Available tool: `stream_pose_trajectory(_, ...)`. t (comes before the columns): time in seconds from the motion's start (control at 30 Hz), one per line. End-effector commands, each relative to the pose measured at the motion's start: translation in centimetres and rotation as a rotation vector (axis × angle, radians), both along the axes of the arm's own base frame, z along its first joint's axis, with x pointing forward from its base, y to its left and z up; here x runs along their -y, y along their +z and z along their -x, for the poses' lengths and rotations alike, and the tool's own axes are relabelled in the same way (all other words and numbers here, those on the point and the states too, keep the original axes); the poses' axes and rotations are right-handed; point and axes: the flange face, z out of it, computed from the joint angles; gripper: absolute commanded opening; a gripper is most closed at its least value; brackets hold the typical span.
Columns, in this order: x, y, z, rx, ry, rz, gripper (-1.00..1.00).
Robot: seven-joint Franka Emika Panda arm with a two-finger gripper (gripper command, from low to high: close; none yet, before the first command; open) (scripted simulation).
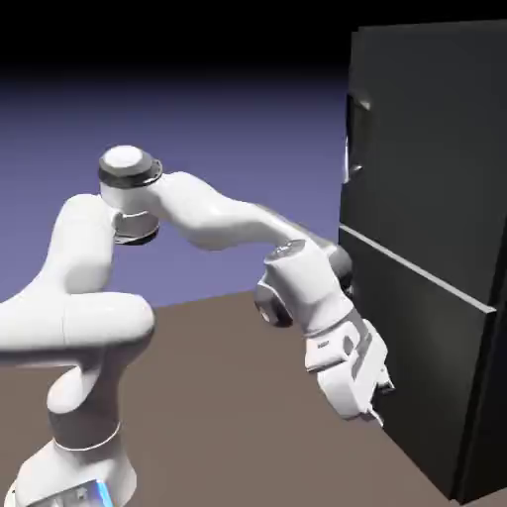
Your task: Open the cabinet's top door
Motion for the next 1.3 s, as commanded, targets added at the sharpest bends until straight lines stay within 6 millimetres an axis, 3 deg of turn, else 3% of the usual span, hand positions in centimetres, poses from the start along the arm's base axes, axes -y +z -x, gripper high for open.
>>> stream_pose_trajectory(0.0,-1.1,1.7,-0.5,0.050,0.031,0.025,0.00)
stream_pose_trajectory(0.1,-5.0,6.7,-1.5,0.205,0.142,0.097,0.00)
stream_pose_trajectory(0.23,-12.0,13.5,-1.6,0.419,0.325,0.185,0.00)
stream_pose_trajectory(0.43,-24.4,22.1,1.8,0.734,0.648,0.289,0.00)
stream_pose_trajectory(0.47,-24.4,22.1,1.8,0.734,0.648,0.289,0.00)
stream_pose_trajectory(0.6,-24.2,22.1,-3.1,0.734,0.648,0.289,0.00)
stream_pose_trajectory(0.63,-24.2,22.1,-3.2,0.734,0.648,0.289,0.00)
stream_pose_trajectory(0.67,-24.2,22.1,-3.2,0.734,0.648,0.289,-1.00)
stream_pose_trajectory(0.7,-24.2,22.1,-3.2,0.734,0.648,0.289,-1.00)
stream_pose_trajectory(0.87,-21.9,22.1,1.9,0.760,0.786,0.236,-1.00)
stream_pose_trajectory(1.27,-15.4,22.1,10.6,0.804,1.059,0.127,-1.00)
